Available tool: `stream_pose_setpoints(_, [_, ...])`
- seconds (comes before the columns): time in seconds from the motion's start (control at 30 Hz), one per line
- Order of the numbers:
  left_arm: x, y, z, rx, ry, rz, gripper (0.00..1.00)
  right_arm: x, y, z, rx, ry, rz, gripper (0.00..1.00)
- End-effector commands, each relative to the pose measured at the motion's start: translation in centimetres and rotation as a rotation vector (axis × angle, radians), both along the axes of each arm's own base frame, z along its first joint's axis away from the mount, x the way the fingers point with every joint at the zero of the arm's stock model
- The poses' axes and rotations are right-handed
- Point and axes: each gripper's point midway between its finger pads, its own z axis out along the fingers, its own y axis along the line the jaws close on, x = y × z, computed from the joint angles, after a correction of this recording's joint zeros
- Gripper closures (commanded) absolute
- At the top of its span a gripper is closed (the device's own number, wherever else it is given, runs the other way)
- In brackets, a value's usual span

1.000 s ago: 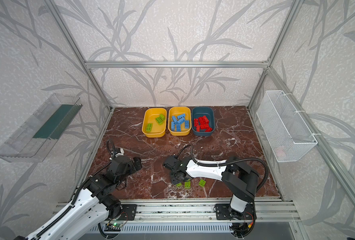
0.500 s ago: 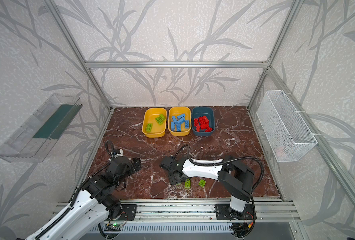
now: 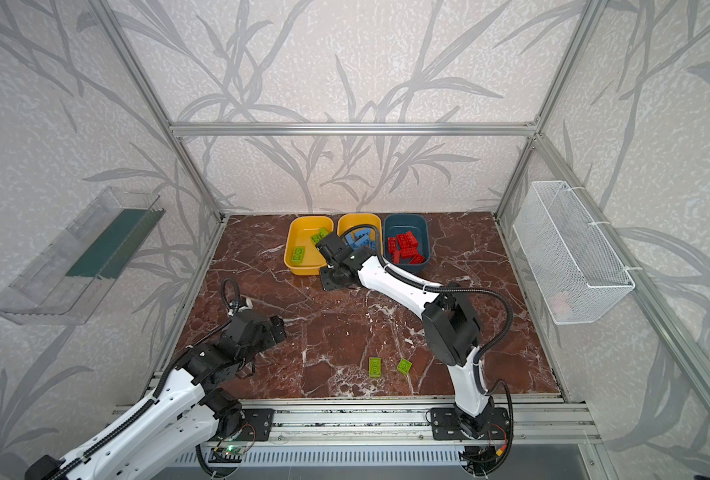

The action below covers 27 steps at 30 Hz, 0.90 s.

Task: Sort the legos into containers by color
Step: 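Carry the green brick into the large yellow tub with the right gripper, release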

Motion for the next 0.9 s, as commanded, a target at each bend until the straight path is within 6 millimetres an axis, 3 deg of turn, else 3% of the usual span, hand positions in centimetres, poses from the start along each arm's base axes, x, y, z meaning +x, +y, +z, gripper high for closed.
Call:
stream_pose_setpoints(0.0, [0.9, 0.6, 1.1, 0.022, -0.025, 0.041, 0.01, 3.7, 2.2, 0.4, 0.057, -0.045, 0.049, 0.76])
stream_pose_setpoints(0.07, [1.0, 0.8, 1.2, 0.030, -0.025, 0.052, 0.01, 6.1, 3.3, 0.9, 0.099, -0.063, 0.049, 0.76])
stream_pose_setpoints(0.23, [1.4, 1.2, 1.1, 0.037, -0.016, 0.087, 0.01, 10.8, 6.2, -0.2, 0.191, -0.063, 0.077, 0.72])
stream_pose_setpoints(0.33, [1.8, 1.4, 1.0, 0.046, -0.002, 0.099, 0.01, 12.5, 7.3, -0.2, 0.274, -0.074, 0.085, 0.51])
stream_pose_setpoints(0.43, [2.3, 1.3, 0.9, 0.057, 0.020, 0.095, 0.01, 13.7, 7.0, 0.5, 0.344, -0.072, 0.070, 0.32])
stream_pose_setpoints(0.57, [2.8, 0.9, 1.0, 0.056, 0.041, 0.087, 0.01, 13.2, 6.4, 3.3, 0.358, -0.114, 0.093, 0.20])
stream_pose_setpoints(0.7, [3.0, 0.0, 1.2, 0.018, 0.049, 0.063, 0.01, 11.3, 4.8, 7.1, 0.342, -0.157, 0.110, 0.20])
stream_pose_setpoints(0.87, [2.8, -1.4, 1.5, -0.049, 0.047, 0.009, 0.01, 7.7, 1.8, 9.3, 0.287, -0.147, 0.107, 0.20])
